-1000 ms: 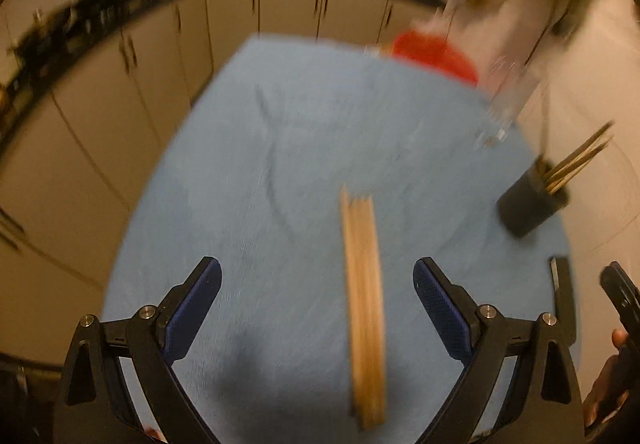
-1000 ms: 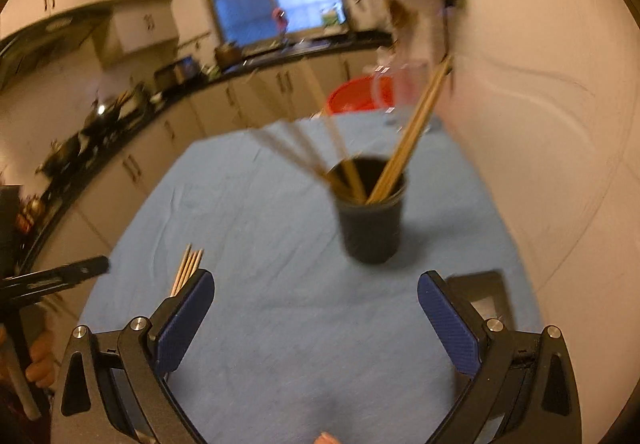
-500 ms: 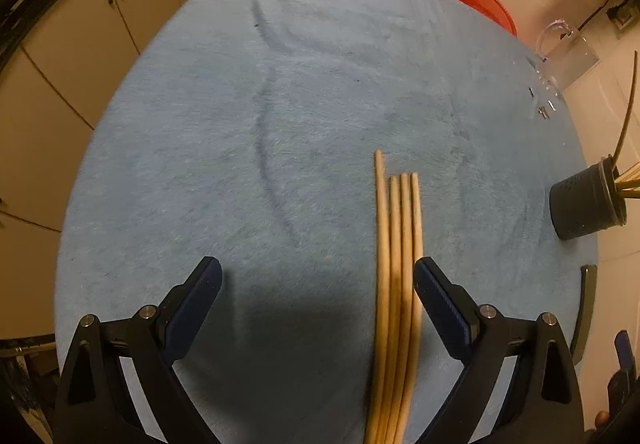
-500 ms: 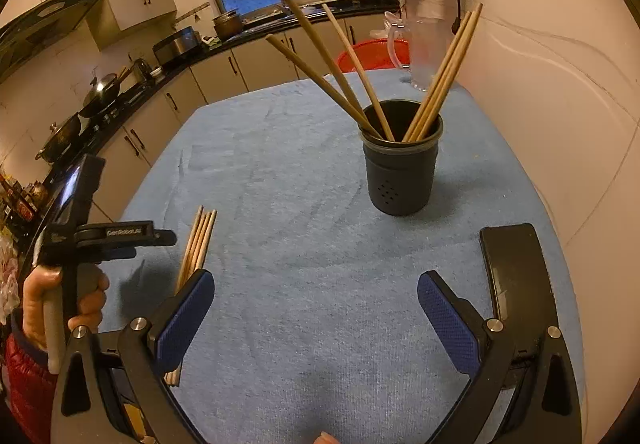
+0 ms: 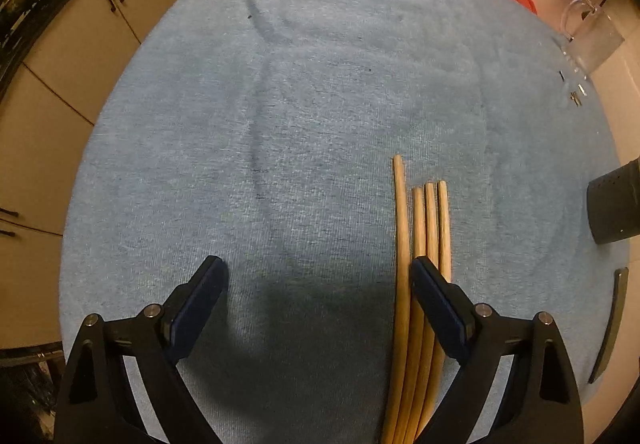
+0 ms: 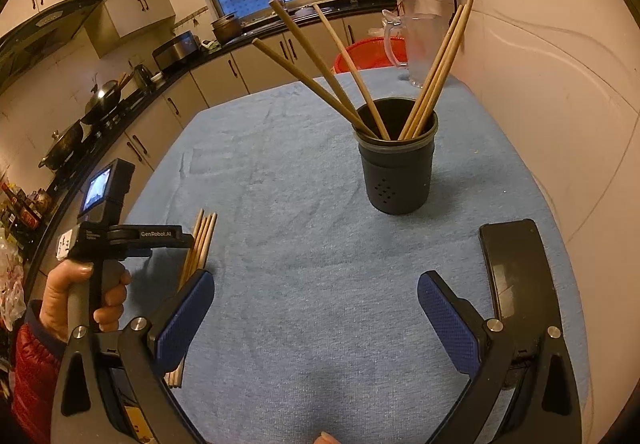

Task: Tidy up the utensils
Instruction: 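Move both open grippers back over the remaining chopsticks on the towel, then close the left gripper on one chopstick while the right gripper grasps another chopstick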

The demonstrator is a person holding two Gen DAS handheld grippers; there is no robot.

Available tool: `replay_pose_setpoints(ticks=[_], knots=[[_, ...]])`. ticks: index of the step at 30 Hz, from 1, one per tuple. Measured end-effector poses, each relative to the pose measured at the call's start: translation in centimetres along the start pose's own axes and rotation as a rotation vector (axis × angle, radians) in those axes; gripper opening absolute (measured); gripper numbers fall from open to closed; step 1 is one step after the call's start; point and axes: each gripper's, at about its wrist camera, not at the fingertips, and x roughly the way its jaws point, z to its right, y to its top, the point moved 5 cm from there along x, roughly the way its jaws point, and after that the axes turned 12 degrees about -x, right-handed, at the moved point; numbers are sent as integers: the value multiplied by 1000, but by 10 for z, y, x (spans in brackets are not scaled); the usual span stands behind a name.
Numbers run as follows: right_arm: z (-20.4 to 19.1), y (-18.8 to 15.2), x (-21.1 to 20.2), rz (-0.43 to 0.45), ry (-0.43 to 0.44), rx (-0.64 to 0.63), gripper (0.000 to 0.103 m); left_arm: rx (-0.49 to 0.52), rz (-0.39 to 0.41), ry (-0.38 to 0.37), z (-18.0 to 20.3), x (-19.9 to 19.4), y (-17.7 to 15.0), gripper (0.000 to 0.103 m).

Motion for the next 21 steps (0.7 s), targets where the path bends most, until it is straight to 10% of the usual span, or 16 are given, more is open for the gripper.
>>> replay_pose_setpoints(ticks=[7, 21], knots=[[-2, 0, -1, 1, 1, -10, 103, 49, 25, 44, 4, 0, -1, 81], [-27, 2, 4, -11, 24, -65, 103, 59, 19, 33, -17, -19, -23, 11]])
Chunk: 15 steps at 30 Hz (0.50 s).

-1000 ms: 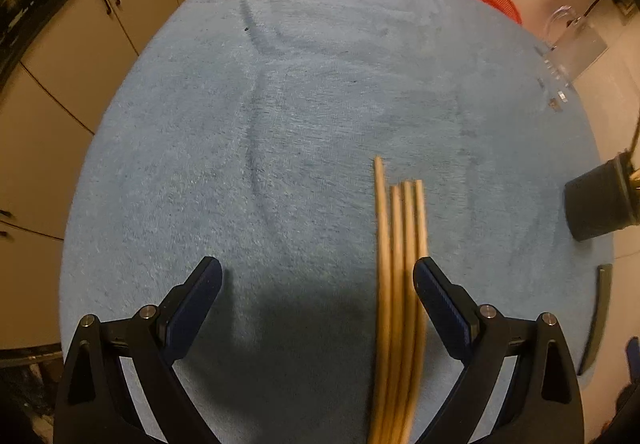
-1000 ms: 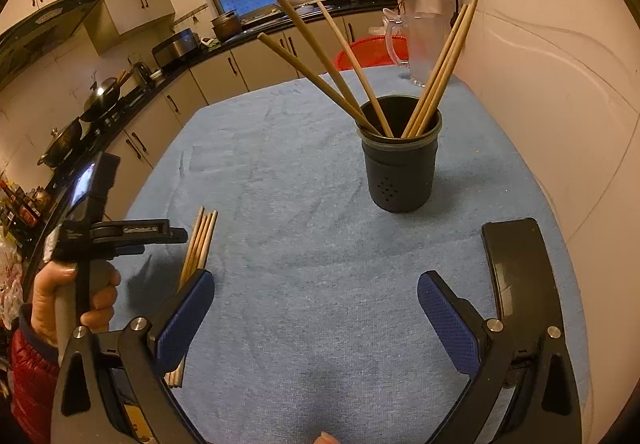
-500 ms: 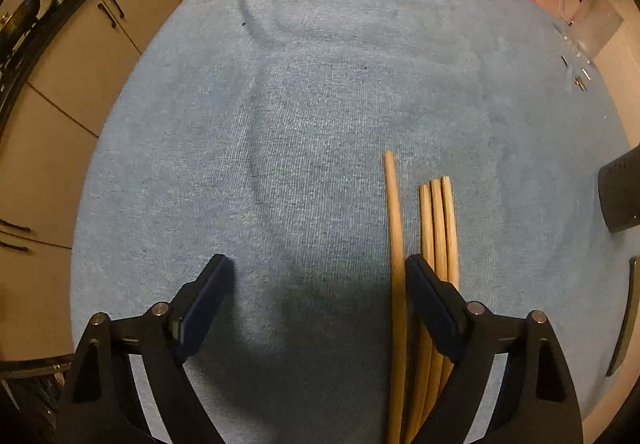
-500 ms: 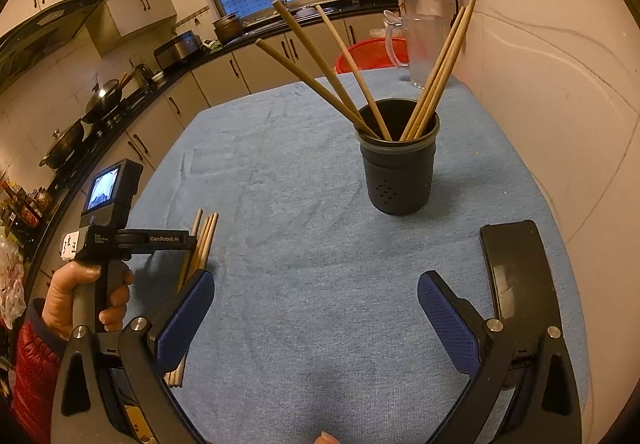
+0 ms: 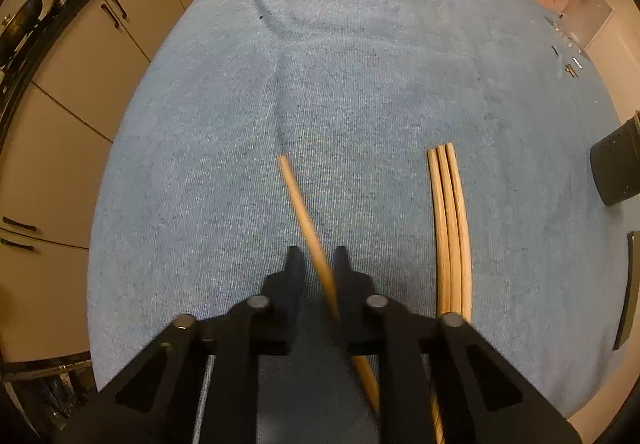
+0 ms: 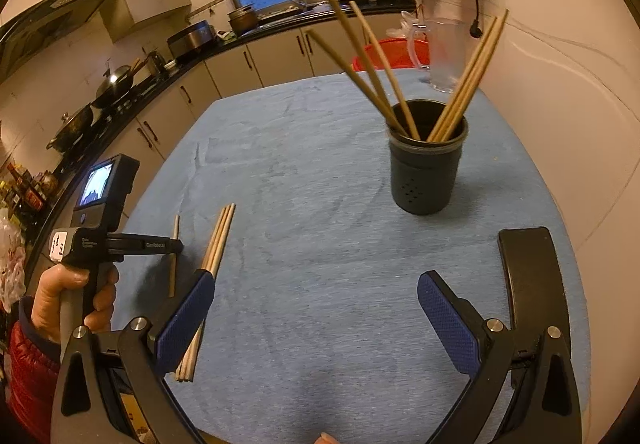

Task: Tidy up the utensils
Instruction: 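Close the left gripper on one chopstick while the right gripper grasps another chopstick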

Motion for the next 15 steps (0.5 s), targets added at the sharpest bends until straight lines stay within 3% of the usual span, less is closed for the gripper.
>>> replay_pose_setpoints(ticks=[5, 8, 11, 15], knots=[[-11, 4, 6, -12, 22, -22, 103, -6, -2, -37, -3, -1, -5, 7], [-23, 10, 14, -26, 80, -31, 102, -14, 8, -38, -19, -4, -10, 7], [-41, 21, 33, -77, 168, -42, 92, -34, 15, -44, -32, -5, -14, 7], [-55, 32, 70, -175, 238, -9, 66, -55, 24, -51, -47, -6, -14, 7]])
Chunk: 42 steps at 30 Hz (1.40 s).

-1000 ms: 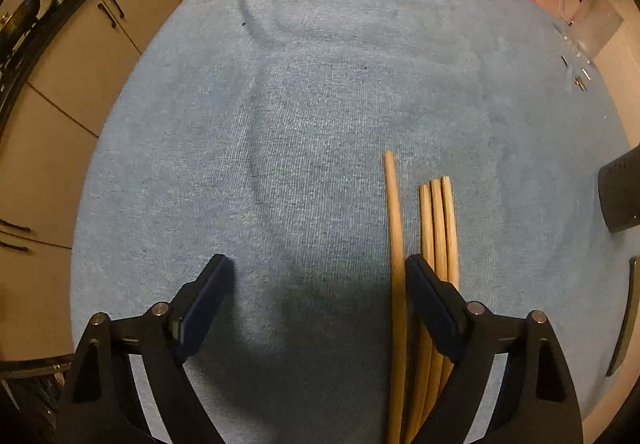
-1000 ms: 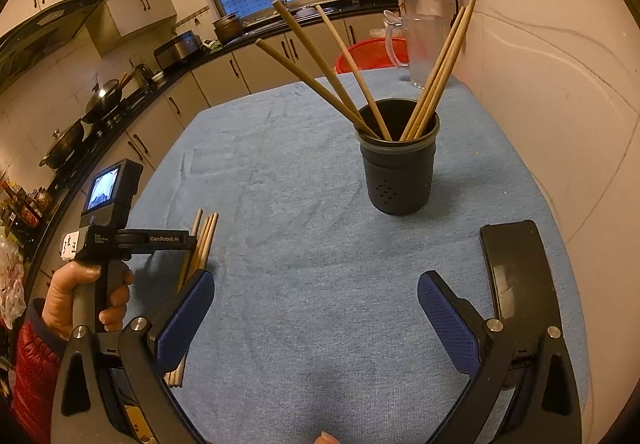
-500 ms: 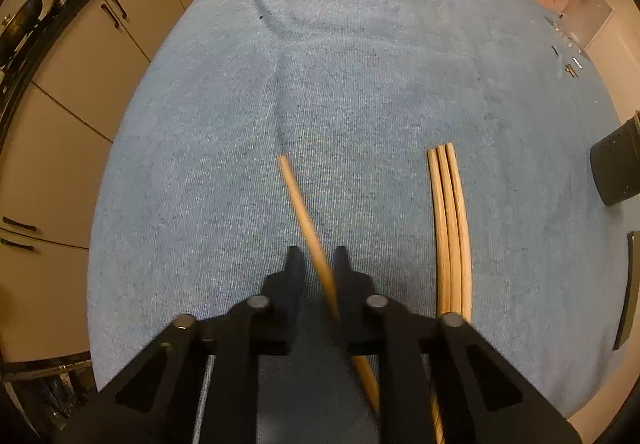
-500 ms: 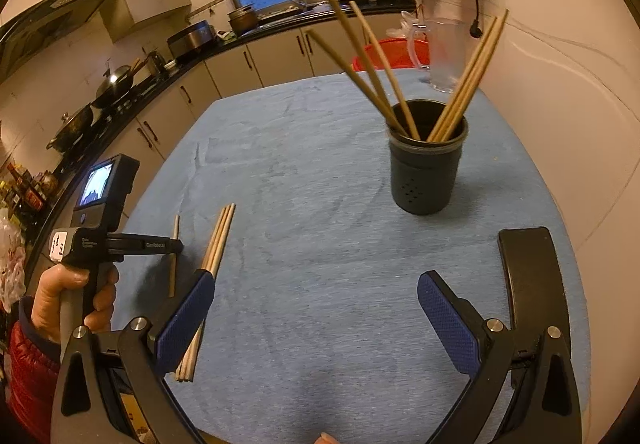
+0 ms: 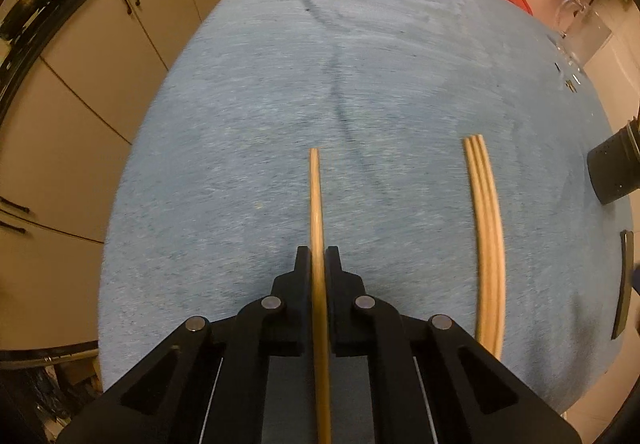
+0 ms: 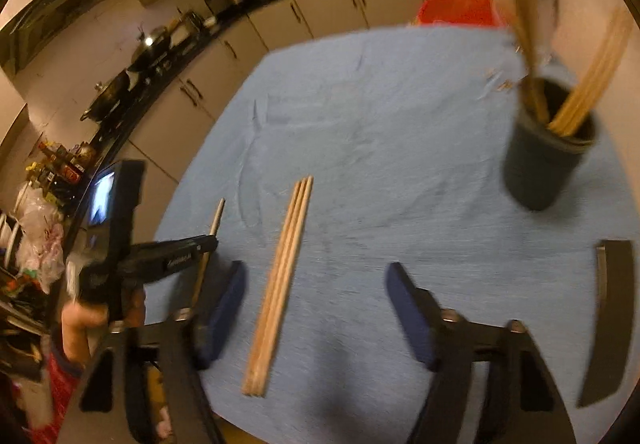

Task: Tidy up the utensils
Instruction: 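Close the left gripper on one chopstick while the right gripper grasps another chopstick, then lift both held chopsticks upright and carry them toward the black cup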

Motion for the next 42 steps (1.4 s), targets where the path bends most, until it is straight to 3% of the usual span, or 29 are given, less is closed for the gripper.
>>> replay_pose_setpoints(ticks=[1, 3, 6, 9, 17, 25, 35, 38, 42], knots=[[-1, 5, 12, -27, 17, 14, 53, -6, 1, -6, -4, 0, 1, 7], [-2, 11, 30, -68, 31, 37, 36, -20, 0, -24, -10, 0, 2, 7], [-6, 18, 57, -123, 50, 69, 24, -26, 1, -47, -16, 1, 3, 7], [-8, 24, 76, -157, 50, 89, 24, -23, 8, -57, -17, 2, 3, 7], [-8, 34, 114, -229, -49, 68, 24, -25, 12, -100, -21, 3, 5, 7], [-14, 36, 127, -274, -177, -4, 22, -22, 11, -121, -21, 4, 5, 7], [-11, 39, 124, -286, -176, -2, 21, -22, 10, -126, -22, 4, 5, 7], [-16, 39, 131, -320, -175, -37, 22, -20, 14, -111, -21, 4, 5, 7], [-27, 42, 135, -316, -237, -122, 22, -24, 14, -102, -18, 5, 10, 7]])
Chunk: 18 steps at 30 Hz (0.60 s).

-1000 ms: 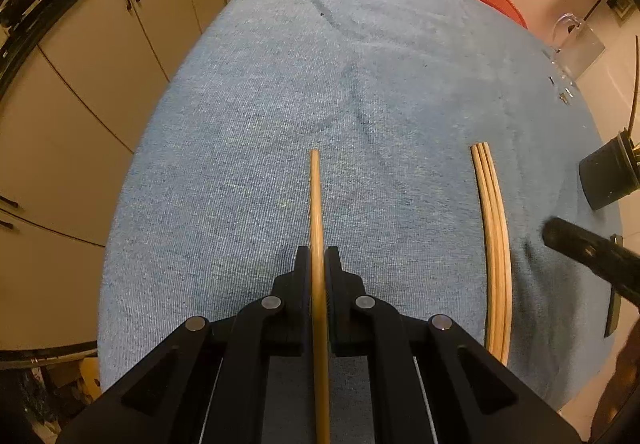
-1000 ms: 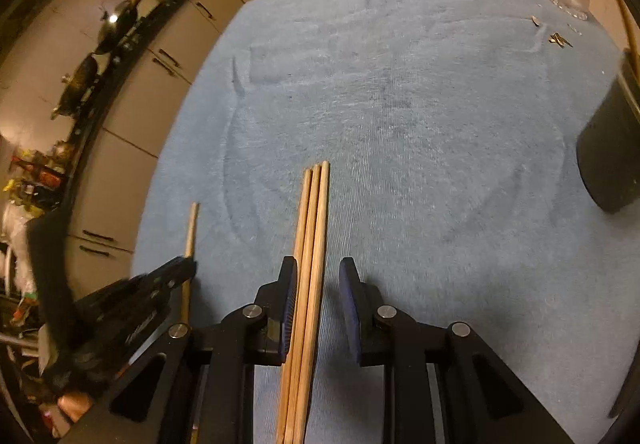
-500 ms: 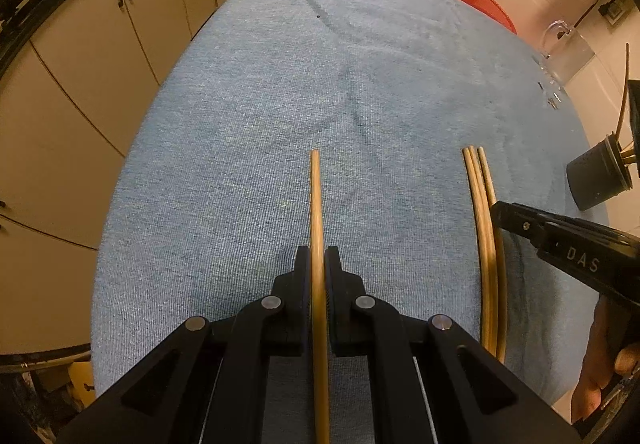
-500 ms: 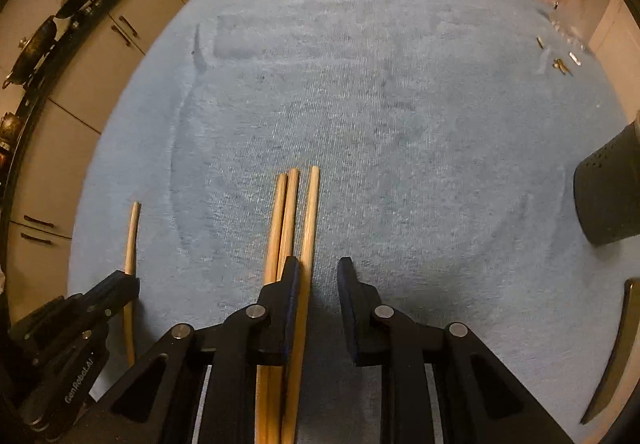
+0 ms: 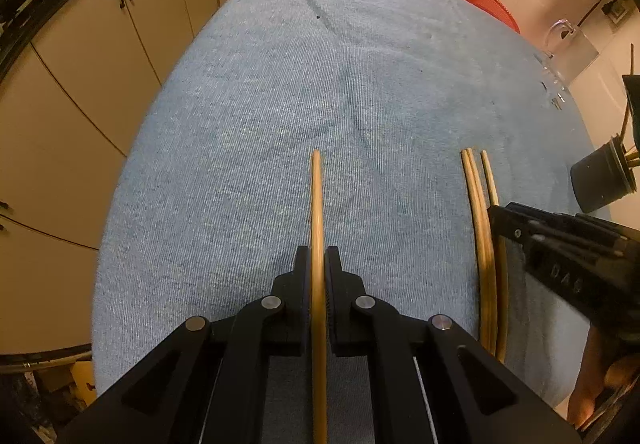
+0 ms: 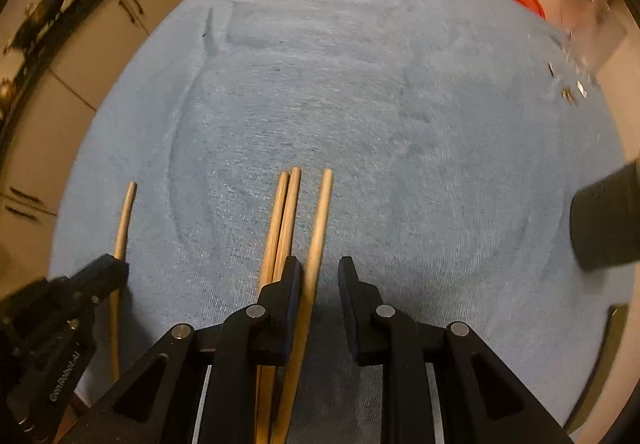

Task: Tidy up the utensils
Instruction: 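Lift both held chopsticks upright and carry them toward the black cup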

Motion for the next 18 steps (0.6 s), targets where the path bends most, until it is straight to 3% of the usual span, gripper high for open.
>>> replay_pose_setpoints(ticks=[3, 8, 11, 18], knots=[[2, 2, -1, 21, -1, -23, 9, -6, 3, 7, 5, 3, 2, 6], [18, -1, -13, 98, 94, 59, 7, -42, 1, -72, 9, 2, 8, 6], [22, -6, -41, 216, 156, 90, 7, -49, 42, -102, 13, -10, 9, 6], [16, -28, -125, 538, 138, 34, 7, -33, 230, -195, 29, -74, 7, 6]])
